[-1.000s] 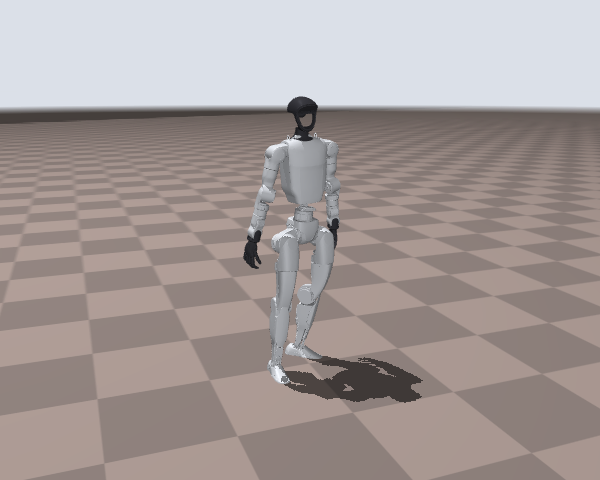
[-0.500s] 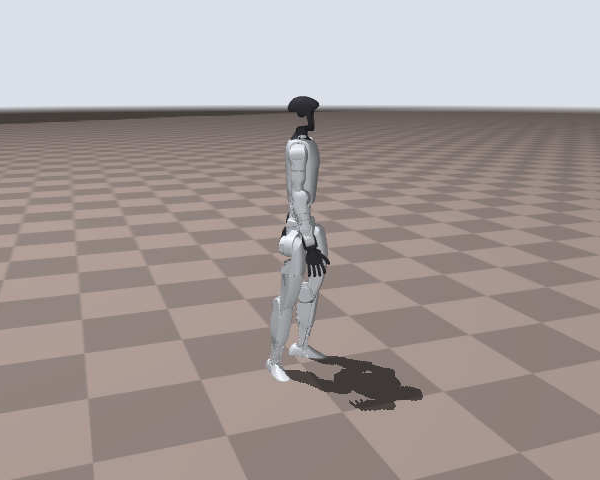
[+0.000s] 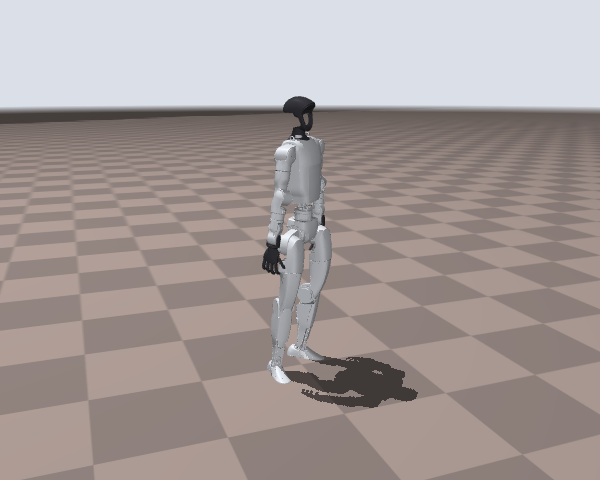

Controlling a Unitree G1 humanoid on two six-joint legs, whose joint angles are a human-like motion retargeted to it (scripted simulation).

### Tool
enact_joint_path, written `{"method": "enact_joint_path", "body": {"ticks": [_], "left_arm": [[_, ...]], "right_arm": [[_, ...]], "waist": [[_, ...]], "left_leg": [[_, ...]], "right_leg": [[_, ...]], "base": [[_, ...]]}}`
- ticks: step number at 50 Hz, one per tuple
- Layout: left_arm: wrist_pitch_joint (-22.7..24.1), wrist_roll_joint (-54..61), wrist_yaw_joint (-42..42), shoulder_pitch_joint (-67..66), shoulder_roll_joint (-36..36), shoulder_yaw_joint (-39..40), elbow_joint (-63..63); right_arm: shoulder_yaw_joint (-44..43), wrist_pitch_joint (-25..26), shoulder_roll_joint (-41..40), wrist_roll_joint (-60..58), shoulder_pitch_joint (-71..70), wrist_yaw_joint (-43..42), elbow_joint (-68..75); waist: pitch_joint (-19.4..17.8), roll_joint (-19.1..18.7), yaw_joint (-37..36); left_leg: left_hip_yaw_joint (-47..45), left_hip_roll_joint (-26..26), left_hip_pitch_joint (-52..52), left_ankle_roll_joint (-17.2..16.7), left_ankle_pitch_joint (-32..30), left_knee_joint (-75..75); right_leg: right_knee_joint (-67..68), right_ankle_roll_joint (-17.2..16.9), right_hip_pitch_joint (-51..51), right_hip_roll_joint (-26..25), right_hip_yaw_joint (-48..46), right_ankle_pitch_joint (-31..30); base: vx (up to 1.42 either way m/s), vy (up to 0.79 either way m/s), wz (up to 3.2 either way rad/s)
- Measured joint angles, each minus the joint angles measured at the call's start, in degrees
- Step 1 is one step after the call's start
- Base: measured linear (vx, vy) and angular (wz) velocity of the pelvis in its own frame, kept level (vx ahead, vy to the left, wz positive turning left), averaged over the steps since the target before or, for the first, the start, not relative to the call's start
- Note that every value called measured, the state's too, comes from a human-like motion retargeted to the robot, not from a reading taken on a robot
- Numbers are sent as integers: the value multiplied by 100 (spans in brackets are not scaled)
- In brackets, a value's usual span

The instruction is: Upper body actions

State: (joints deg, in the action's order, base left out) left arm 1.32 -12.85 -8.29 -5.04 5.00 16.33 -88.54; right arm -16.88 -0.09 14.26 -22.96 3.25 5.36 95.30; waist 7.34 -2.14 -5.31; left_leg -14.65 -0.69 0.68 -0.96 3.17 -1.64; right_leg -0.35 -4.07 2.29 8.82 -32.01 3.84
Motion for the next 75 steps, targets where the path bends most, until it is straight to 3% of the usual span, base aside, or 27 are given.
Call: {"method": "enact_joint_path", "body": {"ticks": [14, 28, 42, 60, 67, 75], "left_arm": [[61, -305, -94, 112, -184, -161, 158], [-112, -184, 24, -88, -68, 29, -354], [-144, -179, 38, -232, -108, 112, -424], [-121, -289, -71, -239, 38, 113, -395], [-169, -181, -37, -272, 220, -149, -671], [-337, -229, -64, 947, 254, -573, -854]], "right_arm": [[252, 50, -142, -138, 59, -153, 106], [938, 179, -291, -1386, -68, -148, -562], [722, 38, -299, -691, -198, 349, -743], [984, 61, -394, -1194, -17, 254, -543], [986, -220, -384, -1605, 103, 244, -834], [851, -44, -37, -2226, 565, -239, -254]], "waist": [[-73, -115, 399], [-40, 37, 322], [-47, 132, 212], [-86, 150, 219], [-122, 160, 433], [-261, 224, 600]], "left_leg": [[-342, 76, 192, 35, 72, 57], [-86, 52, 110, 52, -13, 57], [251, -38, 46, 79, -72, 34], [236, -28, 61, 80, -80, 35], [-3, 40, 111, 56, -52, 62], [-350, 134, 174, 47, -31, 89]], "right_leg": [[72, 21, -98, -86, 298, -85], [41, 39, -8, -100, 138, -59], [-9, 26, 150, -65, -147, -14], [-8, 31, 162, -75, -102, -26], [69, 52, 3, -95, 198, -67], [144, 41, -157, -118, 451, -154]], "base": [[-2, 1, -22], [1, 1, 9], [1, 2, 21], [0, 0, 0], [1, -4, -31], [-3, -3, -39]]}}
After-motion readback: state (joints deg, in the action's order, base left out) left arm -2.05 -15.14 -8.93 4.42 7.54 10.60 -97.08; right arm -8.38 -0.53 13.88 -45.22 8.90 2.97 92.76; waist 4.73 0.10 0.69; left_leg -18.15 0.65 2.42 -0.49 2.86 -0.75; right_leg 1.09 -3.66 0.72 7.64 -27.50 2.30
